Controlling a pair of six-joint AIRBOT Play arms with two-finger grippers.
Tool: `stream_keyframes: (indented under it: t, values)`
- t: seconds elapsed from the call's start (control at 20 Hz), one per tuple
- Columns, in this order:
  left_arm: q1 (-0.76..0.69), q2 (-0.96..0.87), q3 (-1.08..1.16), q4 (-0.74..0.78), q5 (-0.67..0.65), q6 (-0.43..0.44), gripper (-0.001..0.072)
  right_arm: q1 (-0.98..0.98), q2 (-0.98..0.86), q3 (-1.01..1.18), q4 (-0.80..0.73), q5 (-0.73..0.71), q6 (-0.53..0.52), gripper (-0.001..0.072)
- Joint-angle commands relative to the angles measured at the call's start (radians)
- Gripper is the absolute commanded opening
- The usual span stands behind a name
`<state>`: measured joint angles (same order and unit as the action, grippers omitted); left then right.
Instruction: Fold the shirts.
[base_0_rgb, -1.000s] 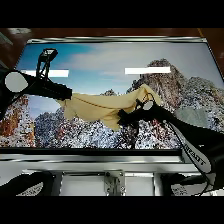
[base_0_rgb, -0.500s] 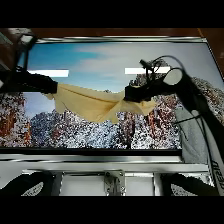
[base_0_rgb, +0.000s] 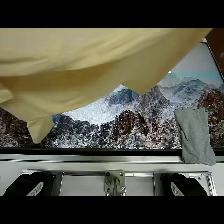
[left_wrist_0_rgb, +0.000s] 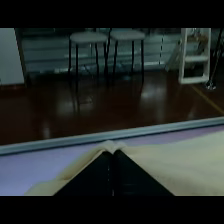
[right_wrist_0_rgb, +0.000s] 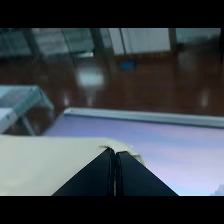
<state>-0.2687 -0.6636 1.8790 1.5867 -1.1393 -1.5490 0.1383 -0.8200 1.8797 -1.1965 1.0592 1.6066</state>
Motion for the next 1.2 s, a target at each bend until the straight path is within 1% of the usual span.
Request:
stream_keyframes:
  t: [0.0,0.1,0.2,0.3,0.4,0.45,0.5,0.55,0.65,0.8,0.85,0.95,1.0,1.15]
  values:
    - [0.002,0.073,0.058,-0.012,-0.001,0.019,0.0031,-0.006,0.082,0.039,-0.044,0.023,0.061,0.0059]
    - [0.002,0.073,0.058,-0.012,-0.068,0.019,0.0031,-0.006,0.081,0.039,-0.053,0.103,0.062,0.0059]
    - [0.002,0.062,0.043,0.002,-0.161,0.019,0.0031,-0.006,0.062,0.039,-0.106,0.208,0.082,0.0059]
    - [0.002,0.058,-0.012,0.040,-0.229,0.019,0.0031,-0.006,0.022,0.039,-0.177,0.360,0.087,0.0059]
    - [0.002,0.058,-0.104,0.066,-0.254,0.020,0.0031,-0.006,-0.053,0.037,-0.275,0.571,0.073,0.0059]
    - [0.002,0.058,-0.163,0.071,-0.253,0.020,0.0031,-0.006,-0.096,0.024,-0.324,0.655,0.048,0.0059]
    - [0.002,0.058,-0.225,0.071,-0.245,0.020,0.0031,-0.006,-0.139,-0.008,-0.369,0.709,0.019,0.0059]
    - [0.002,0.058,-0.293,0.071,-0.232,0.020,0.0031,-0.006,-0.177,-0.055,-0.394,0.721,-0.001,0.0059]
    - [0.002,0.043,-0.449,0.071,-0.178,0.019,0.0031,-0.006,-0.254,-0.179,-0.409,0.651,-0.021,0.0059]
    - [0.002,-0.026,-0.678,0.058,-0.010,0.018,0.0031,-0.006,-0.403,-0.322,-0.410,0.422,-0.021,0.0059]
    - [0.002,-0.069,-0.732,0.041,0.056,0.014,0.0031,-0.006,-0.462,-0.327,-0.409,0.356,0.005,0.0059]
    - [0.002,-0.183,-0.782,0.007,0.158,0.014,0.0032,-0.006,-0.567,-0.327,-0.381,0.215,0.038,0.0060]
    - [0.002,-0.245,-0.781,0.005,0.188,0.004,0.0031,-0.006,-0.603,-0.327,-0.381,0.158,0.071,0.0060]
    - [0.002,-0.417,-0.777,-0.001,0.289,-0.067,0.0032,-0.006,-0.679,-0.327,-0.384,0.002,0.142,0.0060]
